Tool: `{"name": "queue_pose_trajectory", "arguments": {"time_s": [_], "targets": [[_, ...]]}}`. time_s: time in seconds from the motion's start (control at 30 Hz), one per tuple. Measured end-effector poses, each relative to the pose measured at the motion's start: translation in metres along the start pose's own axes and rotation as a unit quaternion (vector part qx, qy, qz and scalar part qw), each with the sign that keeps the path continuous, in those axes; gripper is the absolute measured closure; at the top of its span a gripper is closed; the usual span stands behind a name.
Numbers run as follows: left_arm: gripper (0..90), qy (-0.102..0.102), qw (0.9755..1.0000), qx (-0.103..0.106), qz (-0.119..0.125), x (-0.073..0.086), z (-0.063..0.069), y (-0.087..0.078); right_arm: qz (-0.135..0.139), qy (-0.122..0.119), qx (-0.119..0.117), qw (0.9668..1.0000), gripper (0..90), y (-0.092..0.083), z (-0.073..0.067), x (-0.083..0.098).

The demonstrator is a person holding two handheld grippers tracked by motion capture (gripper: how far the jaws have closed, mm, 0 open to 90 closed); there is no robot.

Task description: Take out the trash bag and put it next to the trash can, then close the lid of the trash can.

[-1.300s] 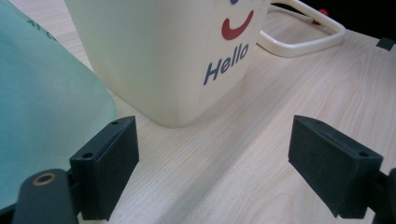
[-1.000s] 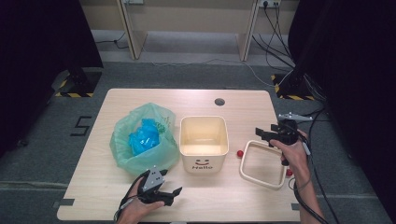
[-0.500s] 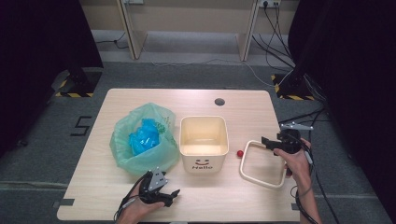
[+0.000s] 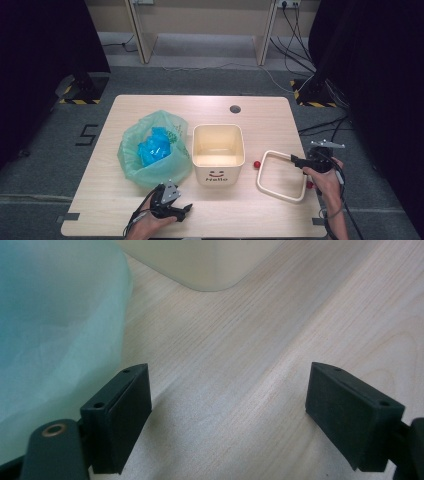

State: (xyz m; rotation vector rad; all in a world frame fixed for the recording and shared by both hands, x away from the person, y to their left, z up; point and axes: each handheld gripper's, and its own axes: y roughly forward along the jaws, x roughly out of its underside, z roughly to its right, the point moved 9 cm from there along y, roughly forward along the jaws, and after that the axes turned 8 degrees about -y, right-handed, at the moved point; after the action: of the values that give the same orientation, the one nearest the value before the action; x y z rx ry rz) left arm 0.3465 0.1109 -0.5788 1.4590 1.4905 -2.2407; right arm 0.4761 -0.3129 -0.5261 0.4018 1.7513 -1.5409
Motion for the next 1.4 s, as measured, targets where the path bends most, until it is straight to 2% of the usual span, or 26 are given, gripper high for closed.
{"name": "queue_pose_trajectory", "arguments": {"time_s": [0.1, 0.27, 0.5, 0.73, 0.83, 0.97, 1.2, 1.27, 1.4], "targets": [[16.6, -0.023, 0.9996, 0.016, -0.003, 0.001, 0.0, 0.001, -0.002, 0.008, 0.0, 1.0, 28.2, -0.002, 0.002, 0.004], [14.4, -0.02, 0.9997, 0.016, 0.003, 0.002, -0.002, 0.002, -0.009, 0.014, 0.005, 0.9998, 30.1, -0.002, 0.008, 0.011], [14.2, -0.019, 0.9997, 0.018, 0.002, 0.002, -0.001, 0.002, -0.023, 0.006, 0.004, 0.9997, 34.9, 0.001, 0.011, 0.019], [13.7, -0.017, 0.9996, 0.02, 0.002, 0.002, -0.001, 0.002, -0.04, -0.001, 0.004, 0.9992, 43.5, 0.009, 0.013, 0.027], [13.7, -0.016, 0.9997, 0.021, 0.002, 0.003, 0.0, 0.001, -0.049, -0.003, 0.01, 0.9987, 50.0, 0.013, 0.016, 0.032], [13.6, -0.016, 0.9997, 0.021, 0.002, 0.003, 0.0, 0.001, -0.054, -0.019, 0.022, 0.9981, 56.9, 0.017, 0.017, 0.037], [13.6, -0.016, 0.9997, 0.021, 0.002, 0.003, 0.0, 0.001, -0.051, -0.029, 0.03, 0.9978, 68.0, 0.018, 0.016, 0.038], [13.6, -0.016, 0.9996, 0.021, 0.002, 0.003, 0.0, 0.001, -0.045, -0.041, 0.04, 0.9974, 73.0, 0.019, 0.016, 0.037], [13.6, -0.016, 0.9996, 0.021, 0.002, 0.003, 0.0, 0.001, -0.045, -0.04, 0.045, 0.9971, 73.8, 0.018, 0.016, 0.037]]}}
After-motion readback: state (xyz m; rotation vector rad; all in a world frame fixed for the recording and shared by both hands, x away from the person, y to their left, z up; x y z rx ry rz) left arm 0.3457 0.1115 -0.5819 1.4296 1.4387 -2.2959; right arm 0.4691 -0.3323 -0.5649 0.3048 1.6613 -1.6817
